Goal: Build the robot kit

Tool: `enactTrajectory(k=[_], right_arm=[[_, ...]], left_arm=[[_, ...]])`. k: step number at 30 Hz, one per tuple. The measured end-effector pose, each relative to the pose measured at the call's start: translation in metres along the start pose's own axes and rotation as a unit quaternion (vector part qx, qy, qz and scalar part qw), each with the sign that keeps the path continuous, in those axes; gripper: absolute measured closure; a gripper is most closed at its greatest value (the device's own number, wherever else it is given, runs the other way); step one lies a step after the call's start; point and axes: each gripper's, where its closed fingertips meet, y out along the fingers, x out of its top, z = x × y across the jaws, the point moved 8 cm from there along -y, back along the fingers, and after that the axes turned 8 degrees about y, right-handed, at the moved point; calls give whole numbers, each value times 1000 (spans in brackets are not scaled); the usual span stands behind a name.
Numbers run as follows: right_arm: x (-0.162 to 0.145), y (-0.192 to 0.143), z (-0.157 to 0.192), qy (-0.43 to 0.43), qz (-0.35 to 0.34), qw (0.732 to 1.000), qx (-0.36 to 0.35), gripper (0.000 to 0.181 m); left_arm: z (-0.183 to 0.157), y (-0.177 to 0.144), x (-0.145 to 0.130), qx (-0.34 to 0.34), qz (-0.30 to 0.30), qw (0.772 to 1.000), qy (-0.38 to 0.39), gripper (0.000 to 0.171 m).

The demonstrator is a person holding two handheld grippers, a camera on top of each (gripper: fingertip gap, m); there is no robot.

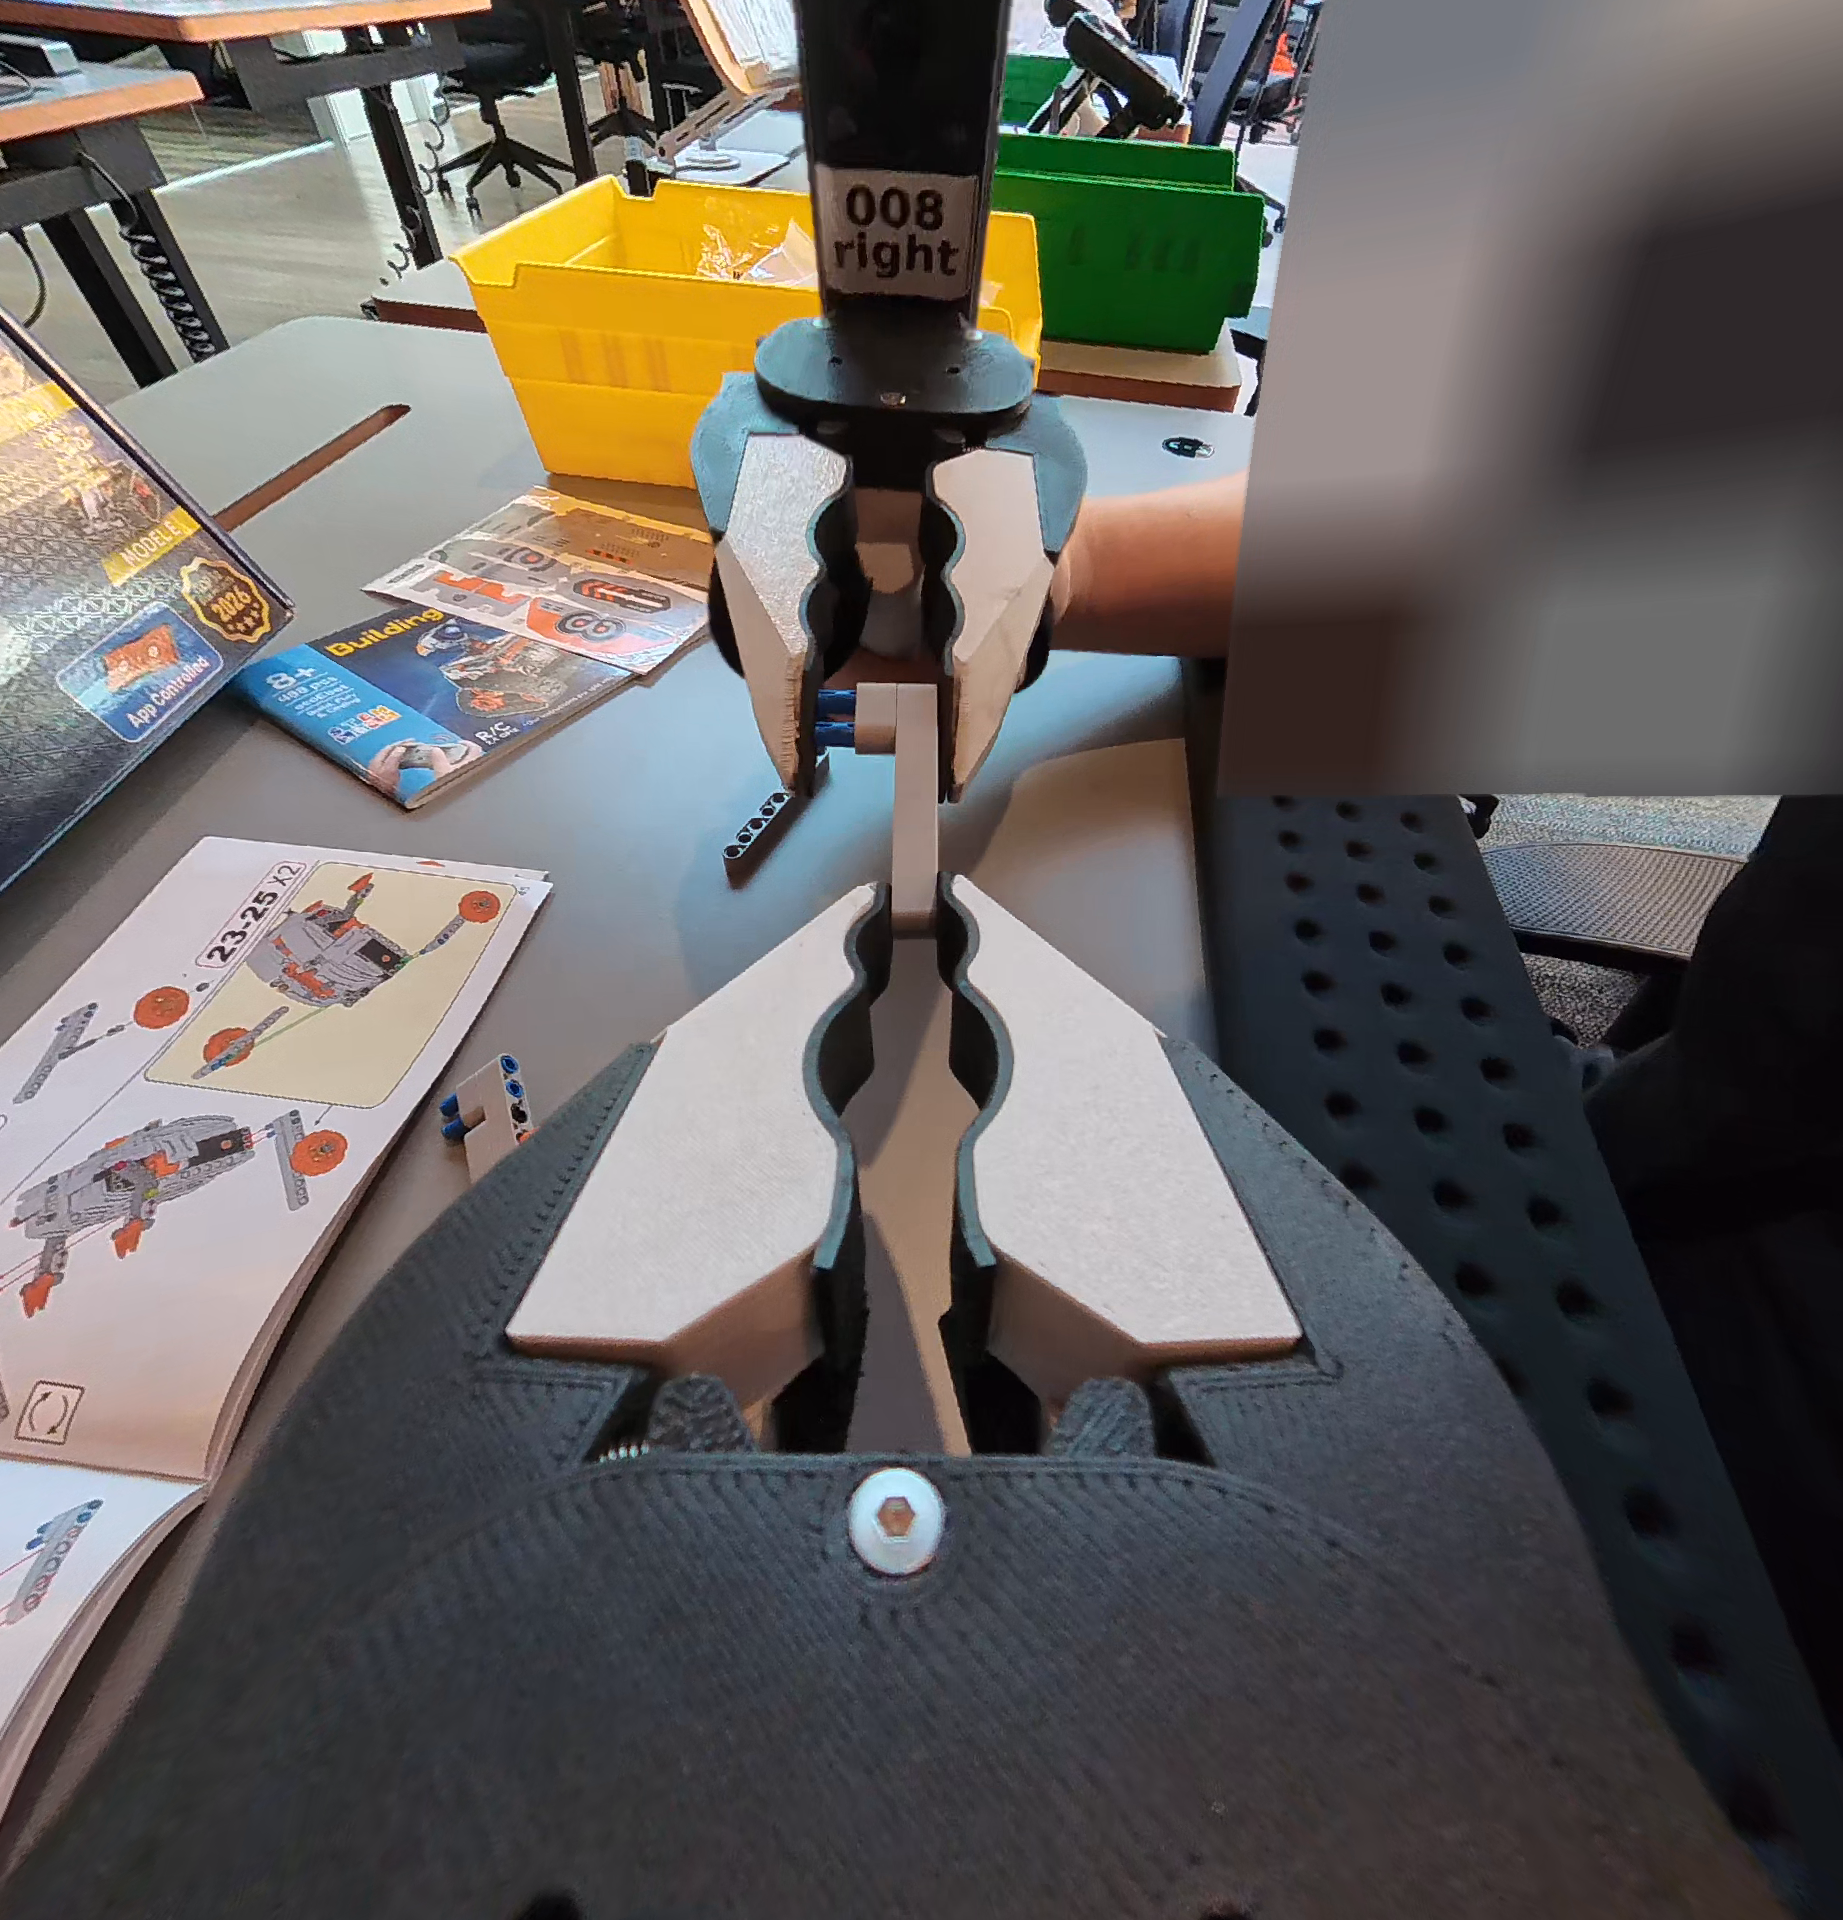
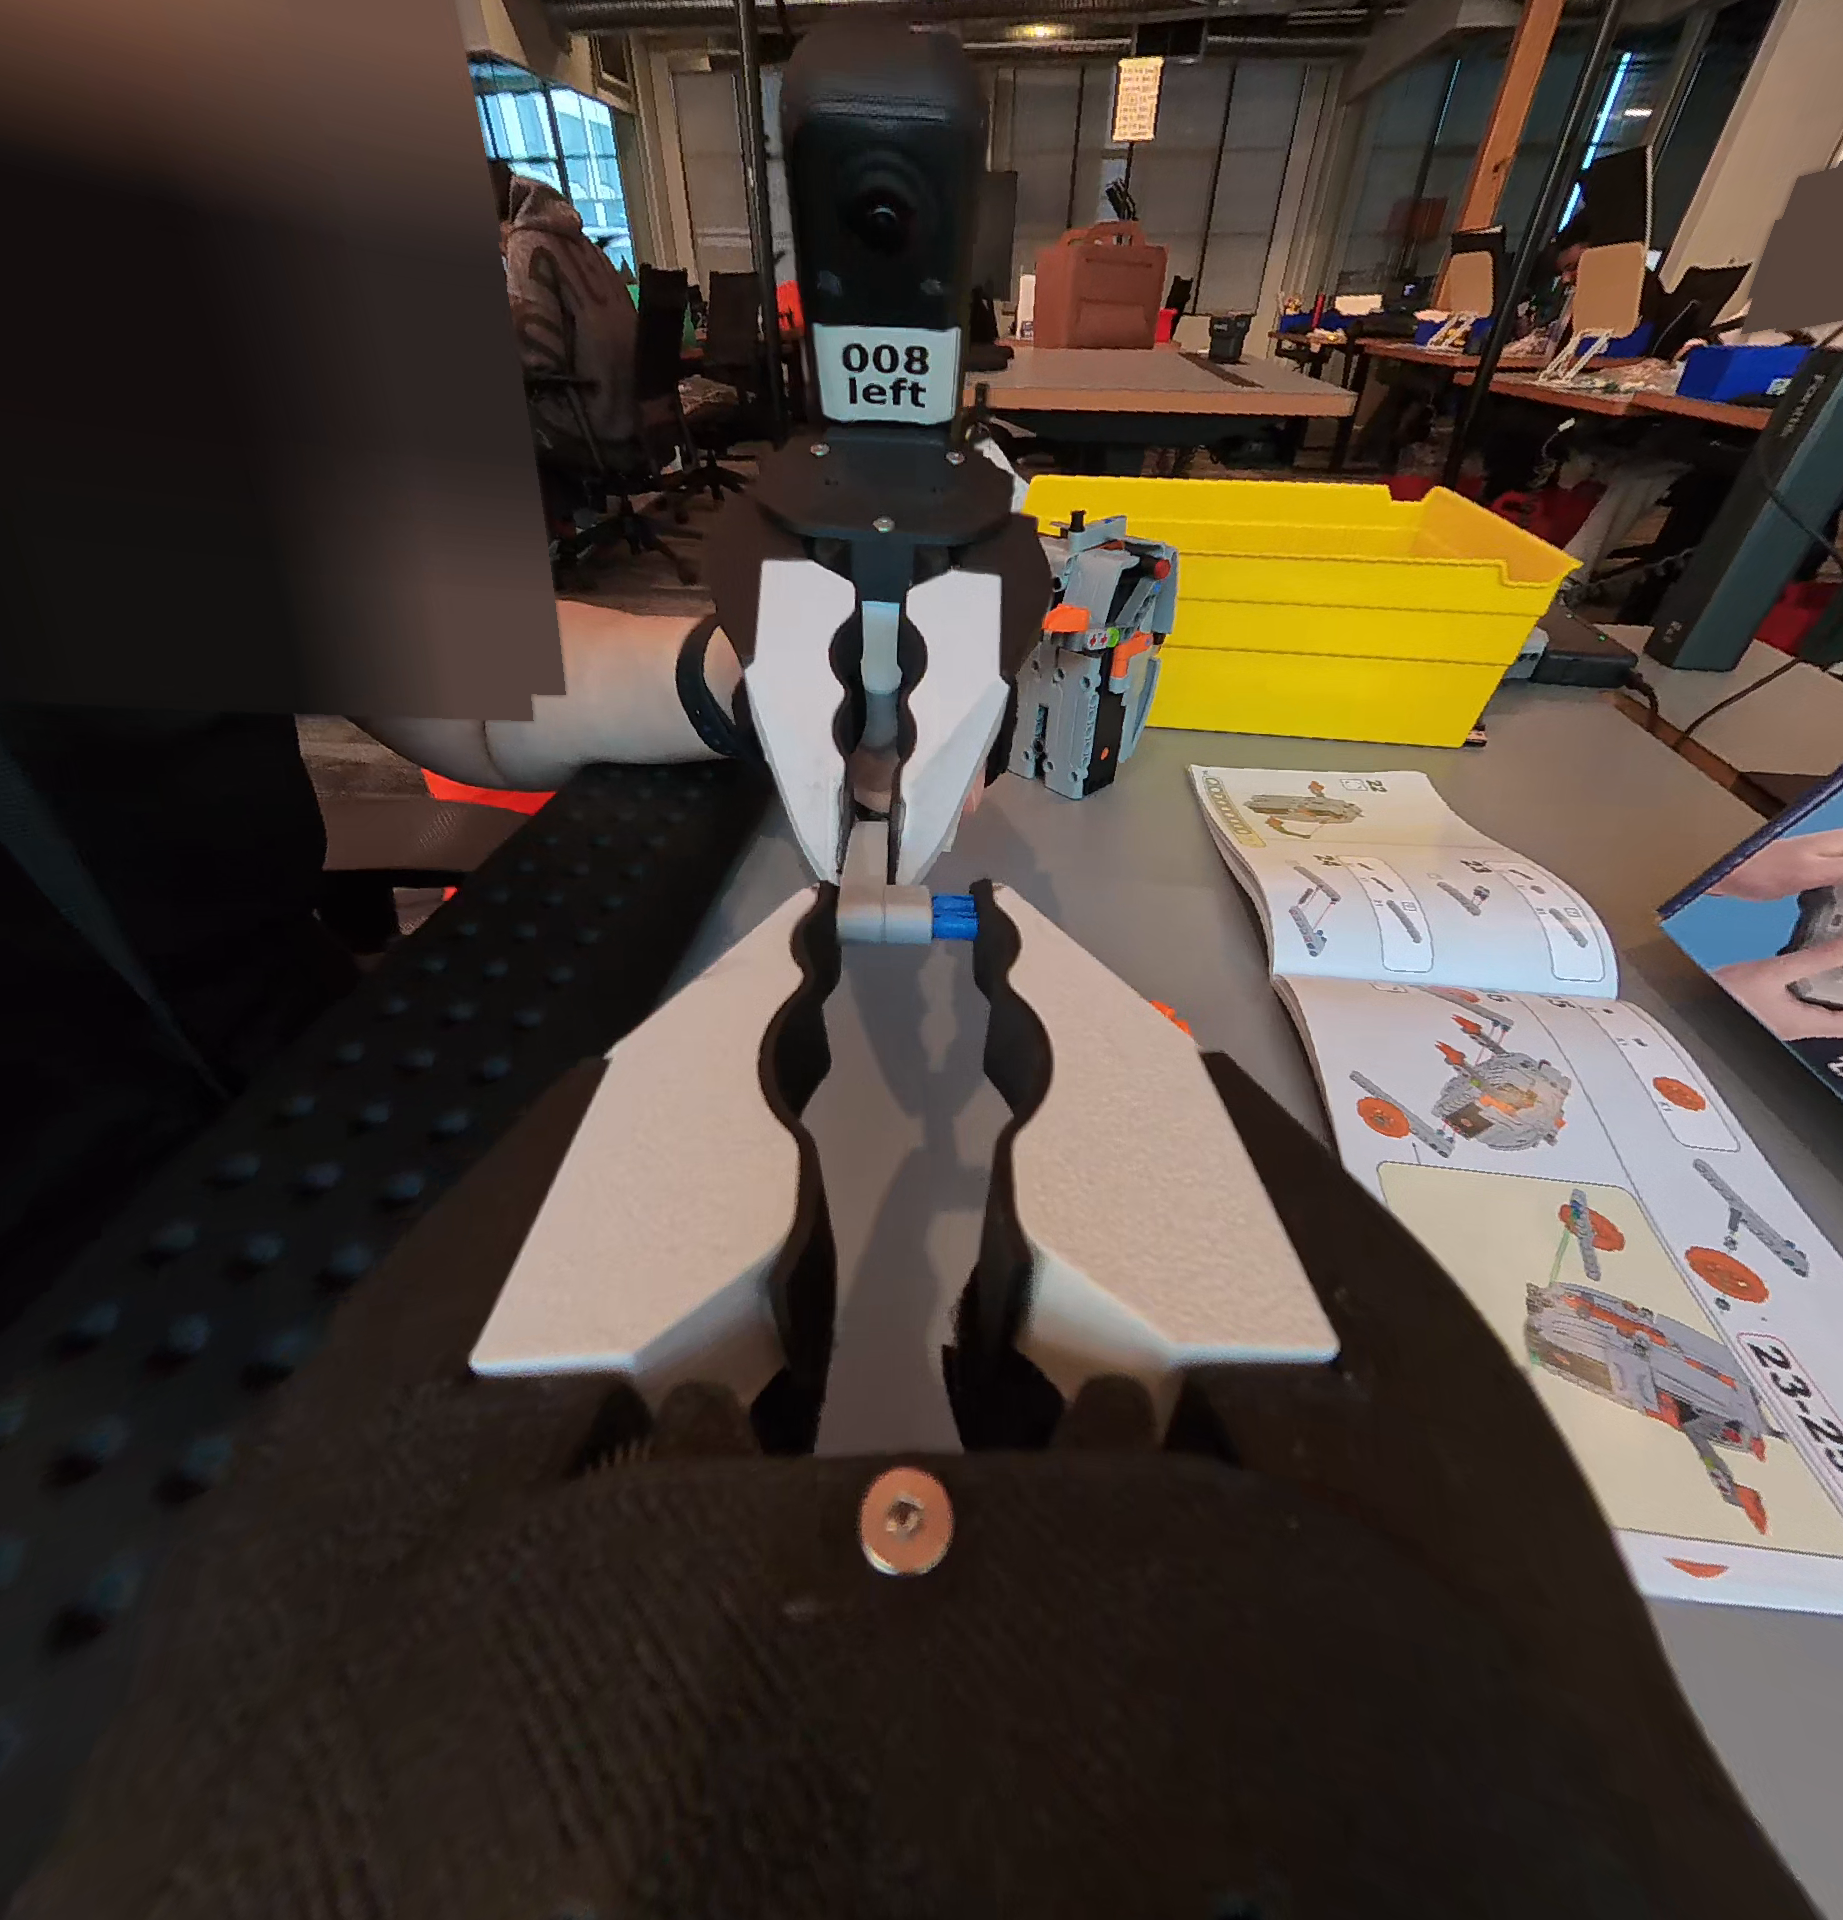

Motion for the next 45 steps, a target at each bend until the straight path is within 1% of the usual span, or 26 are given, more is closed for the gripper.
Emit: enactTrajectory(k=[5, 9, 10, 12, 16, 21, 26, 30, 33, 35, 39, 41, 42, 43, 45], right_arm=[[2, 0, 3, -11, 9, 1000, -1, 157], [0, 0, -1, 20, 4, 1000, 5, 157], [0, 0, -1, 23, 3, 1000, 4, 156], [0, 1, 0, 20, -1, 1000, 4, 148], [0, 3, 2, 17, -1, 1000, 11, 148], [-1, 6, 3, 16, 1, 1000, 12, 157], [-2, 7, 3, 15, 2, 1000, 6, 157], [1, 7, 5, -17, 10, 1000, -6, 157], [2, 7, 7, -25, 13, 1000, -8, 157], [1, 7, 6, -20, 15, 1000, -8, 157], [-3, 7, 2, 18, 12, 1000, 6, 157], [-3, 9, 2, 16, 9, 1000, 4, 148], [-3, 10, 3, 12, 10, 1000, 2, 147], [-4, 11, 4, 7, 14, 1000, 0, 148], [-5, 13, 4, -3, 25, 1000, -13, 157]], left_arm=[[-2, 0, 1, -2, 0, 1000, 7, 165], [-1, 1, -1, 2, 6, 1000, 4, 165], [0, 1, -1, 3, 6, 1000, 2, 165], [0, 1, -1, 4, 7, 1000, 3, 165], [-3, 1, 1, -3, 2, 1000, 13, 166], [-4, 2, 1, -3, 5, 1000, 16, 165], [-3, 2, 0, -4, 5, 1000, 11, 165], [-3, 1, 1, -2, 4, 1000, 15, 165], [-4, 1, 2, -3, 2, 1000, 15, 165], [-4, 1, 1, -2, 7, 1000, 17, 165], [-3, 3, -1, -2, 11, 1000, 14, 165], [-3, 3, -1, -4, 9, 1000, 12, 165], [-3, 3, -1, -3, 10, 1000, 13, 165], [-3, 3, -1, -1, 12, 1000, 14, 165], [-3, 4, -2, -1, 16, 1000, 16, 165]])
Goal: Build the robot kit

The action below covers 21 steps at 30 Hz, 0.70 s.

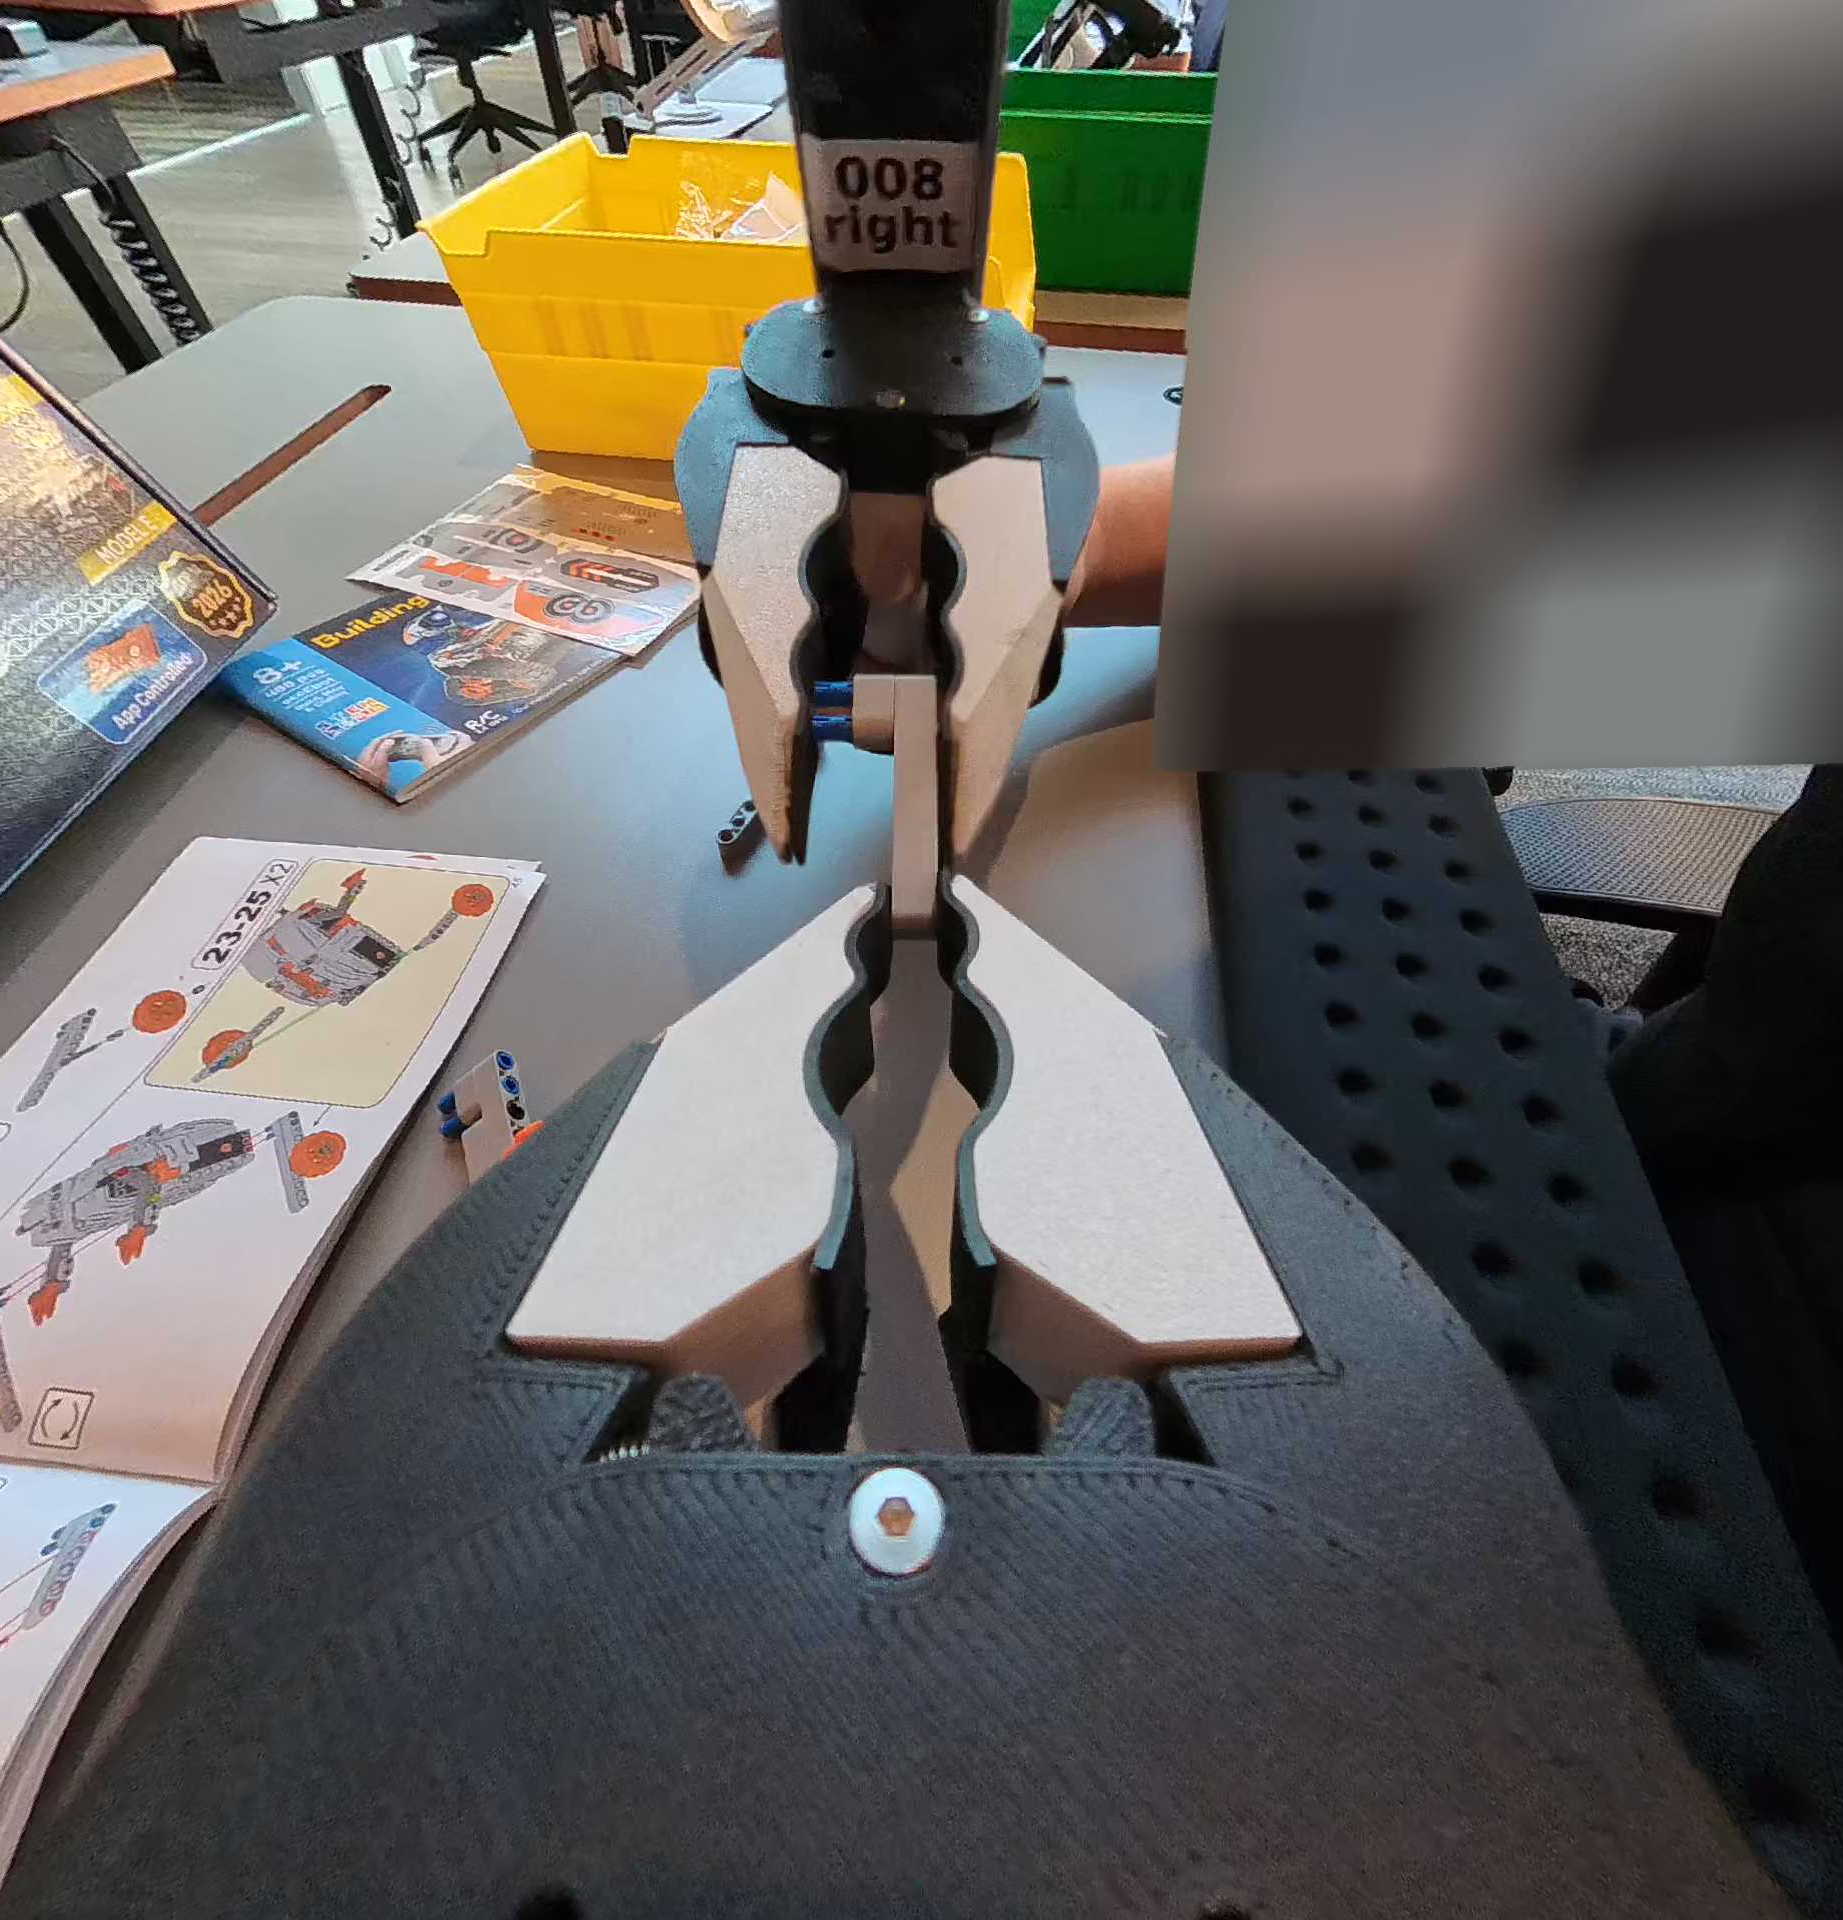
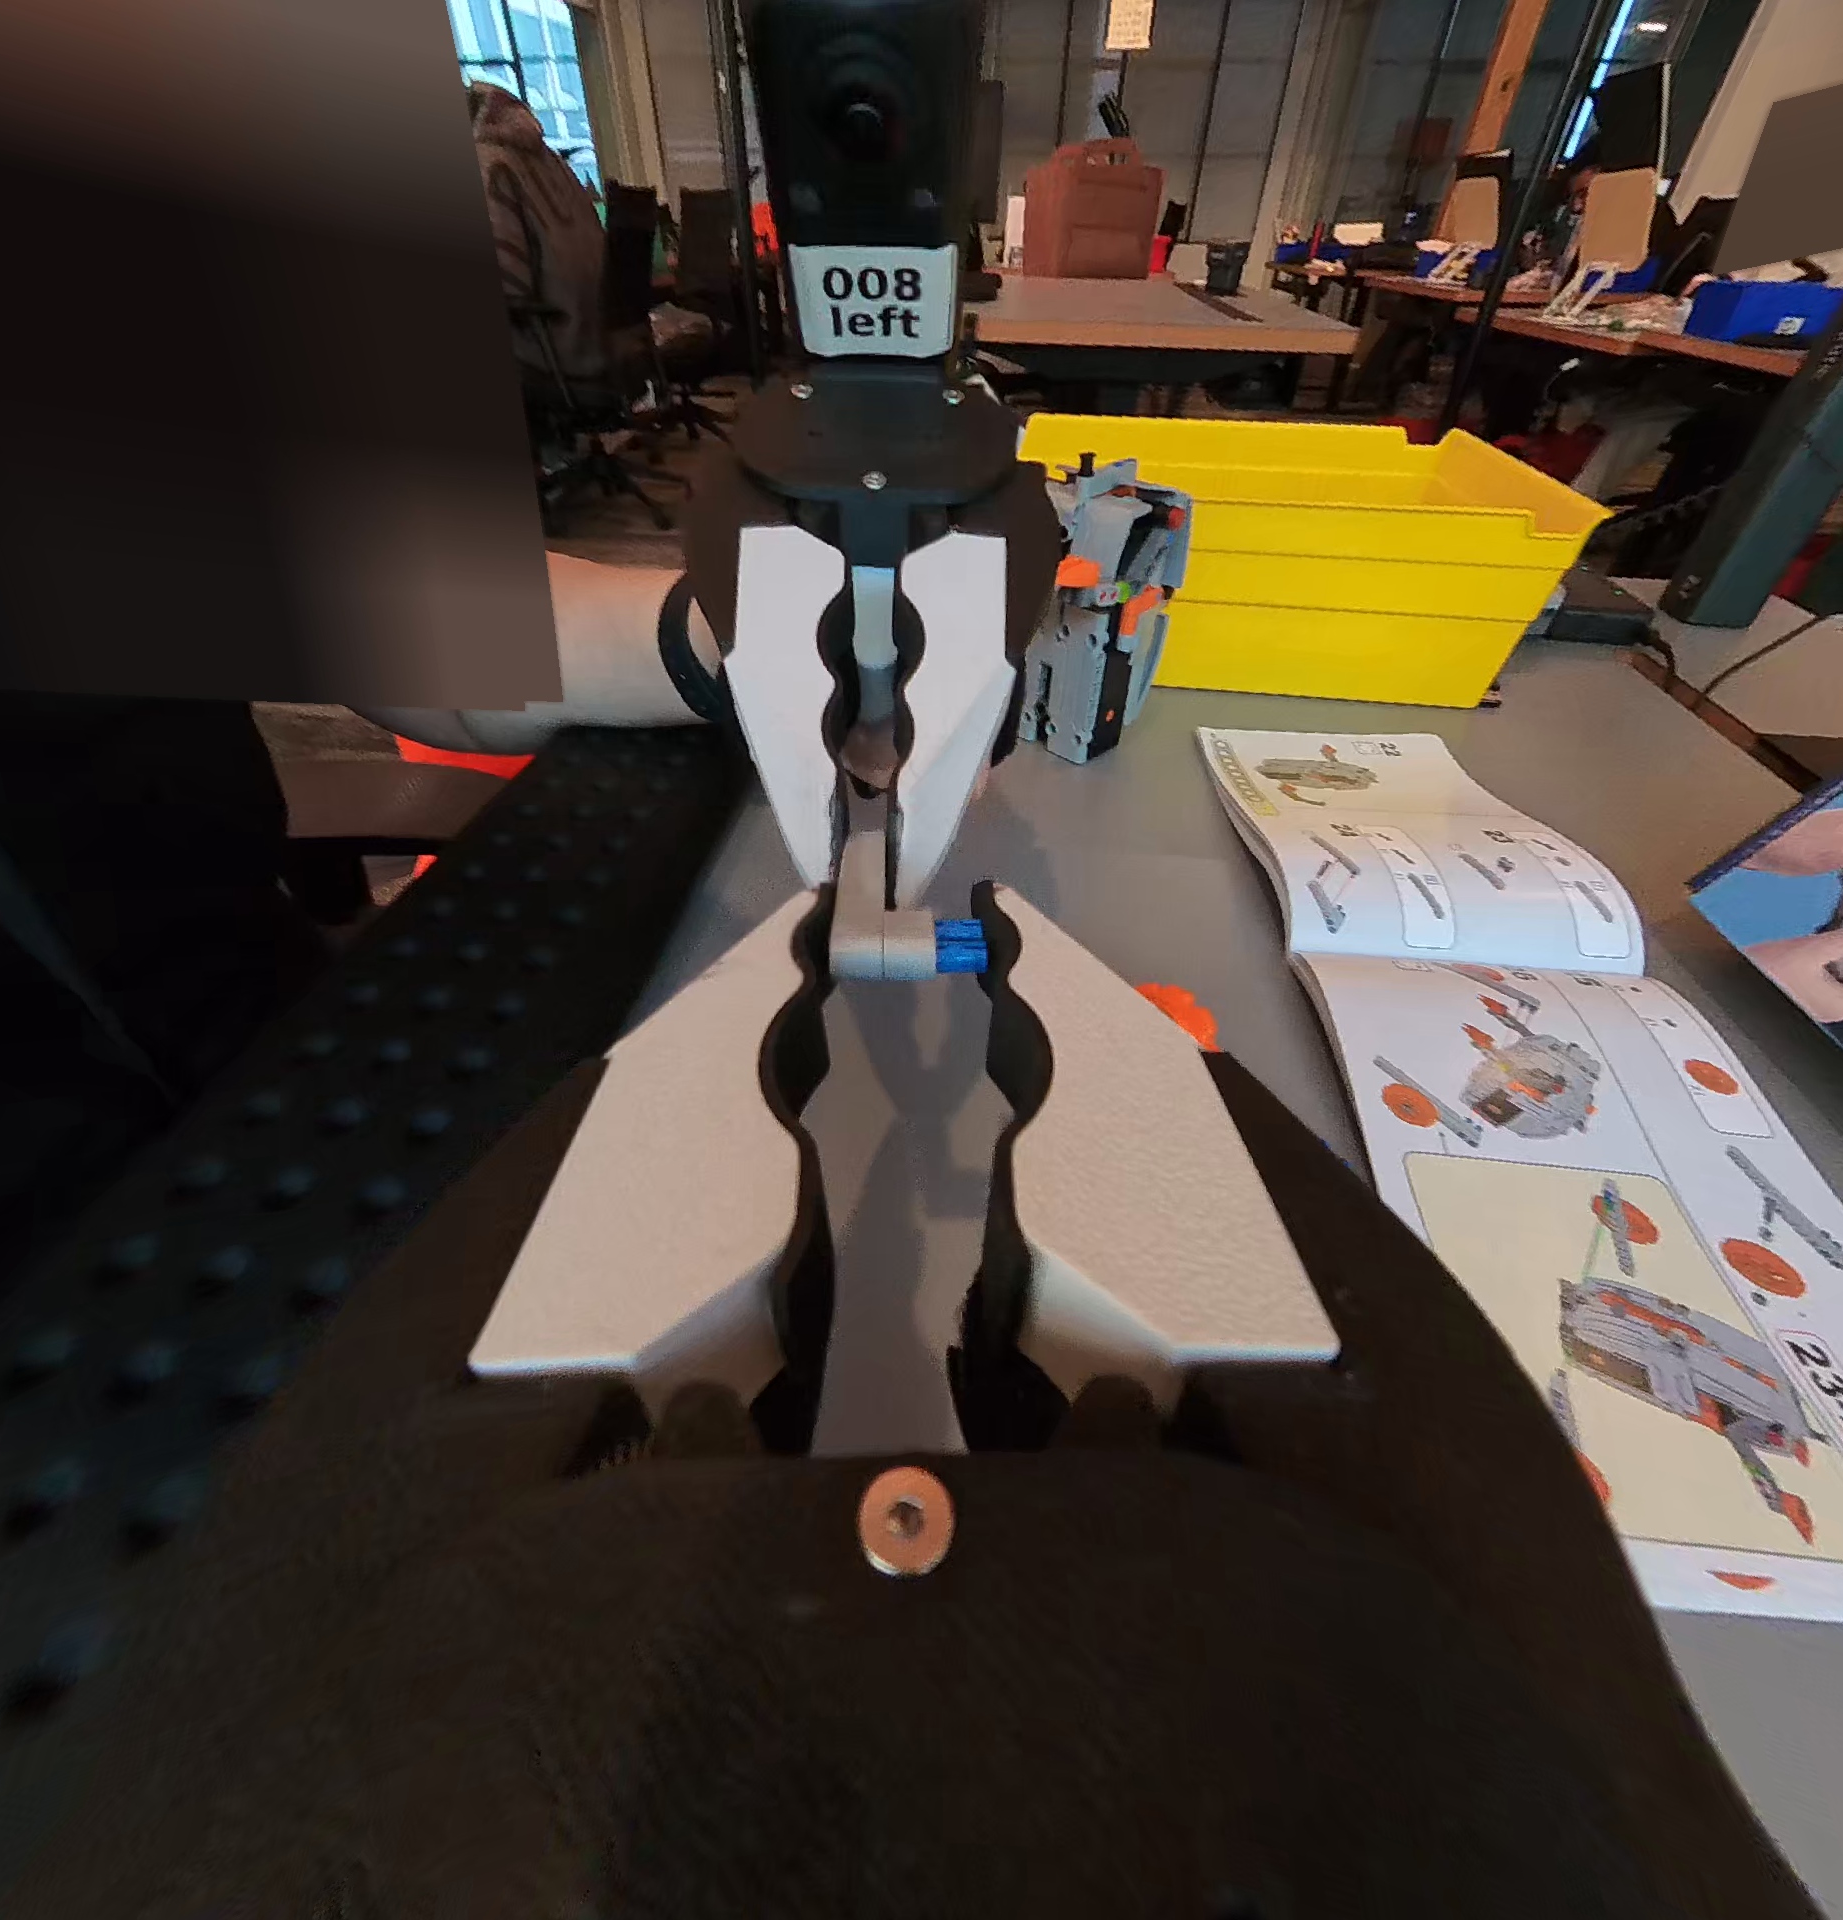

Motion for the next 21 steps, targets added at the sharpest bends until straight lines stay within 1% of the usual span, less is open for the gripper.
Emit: enactTrajectory(k=[8, 14, 21], right_arm=[[3, 0, 2, -44, -2, 999, -26, 157], [0, -1, -1, -16, 0, 1000, -17, 156], [1, -3, -2, -25, 0, 999, -25, 156]], left_arm=[[1, -2, 1, 9, -2, 1000, 2, 165], [1, 1, -1, 13, 8, 1000, 6, 165], [2, 0, -2, 15, 11, 1000, 6, 165]])
